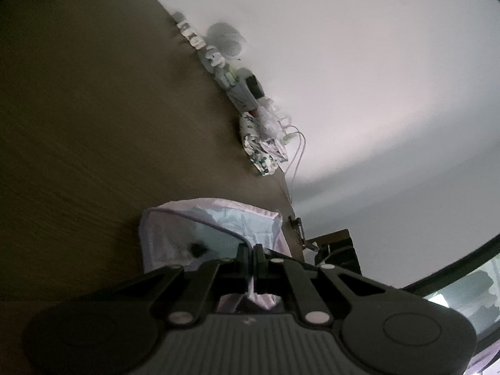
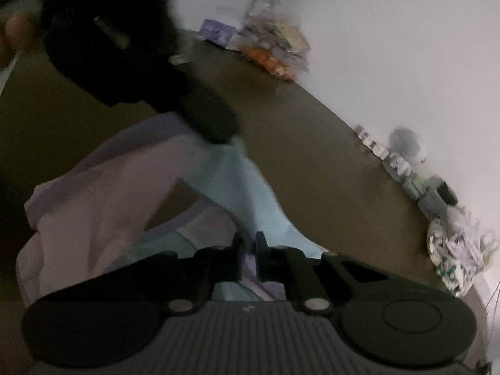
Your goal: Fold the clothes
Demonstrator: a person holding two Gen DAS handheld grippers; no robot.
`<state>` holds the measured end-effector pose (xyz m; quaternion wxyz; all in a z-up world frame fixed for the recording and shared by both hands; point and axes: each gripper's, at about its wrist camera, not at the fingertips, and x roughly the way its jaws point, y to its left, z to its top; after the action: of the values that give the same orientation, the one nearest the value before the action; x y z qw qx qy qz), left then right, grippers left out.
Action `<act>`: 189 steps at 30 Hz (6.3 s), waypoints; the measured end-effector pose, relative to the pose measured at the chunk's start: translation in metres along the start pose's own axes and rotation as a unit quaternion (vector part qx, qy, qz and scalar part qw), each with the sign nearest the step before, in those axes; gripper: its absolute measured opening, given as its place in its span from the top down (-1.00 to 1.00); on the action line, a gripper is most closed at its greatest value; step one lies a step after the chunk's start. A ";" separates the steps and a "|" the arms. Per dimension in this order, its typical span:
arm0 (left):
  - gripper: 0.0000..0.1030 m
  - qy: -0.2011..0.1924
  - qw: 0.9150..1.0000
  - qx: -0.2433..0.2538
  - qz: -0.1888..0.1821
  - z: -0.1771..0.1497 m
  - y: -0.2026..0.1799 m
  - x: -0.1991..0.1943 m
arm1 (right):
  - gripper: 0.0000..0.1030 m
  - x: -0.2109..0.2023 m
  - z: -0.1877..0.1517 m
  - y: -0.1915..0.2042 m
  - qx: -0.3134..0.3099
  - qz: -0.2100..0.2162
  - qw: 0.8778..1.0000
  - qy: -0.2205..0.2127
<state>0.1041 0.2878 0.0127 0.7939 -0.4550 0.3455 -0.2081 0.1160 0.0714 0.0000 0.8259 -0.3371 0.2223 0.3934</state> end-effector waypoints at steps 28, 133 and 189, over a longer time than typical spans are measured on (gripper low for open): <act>0.90 0.020 0.996 0.004 0.083 -0.019 0.037 0.038 | 0.15 -0.066 -0.061 -0.055 0.138 0.106 0.985 0.015; 0.03 0.244 0.855 0.428 0.164 -0.142 -0.161 0.283 | 0.41 -0.100 -0.221 -0.264 0.209 0.133 0.968 0.044; 0.95 0.133 0.394 0.896 0.153 -0.236 -0.162 0.252 | 0.35 -0.049 -0.153 -0.244 0.002 0.341 0.926 0.161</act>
<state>0.0970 -0.0920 -0.0194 0.7068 0.6127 0.1247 -0.3308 0.2665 -0.1778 0.0213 0.5959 -0.2982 0.4548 0.5909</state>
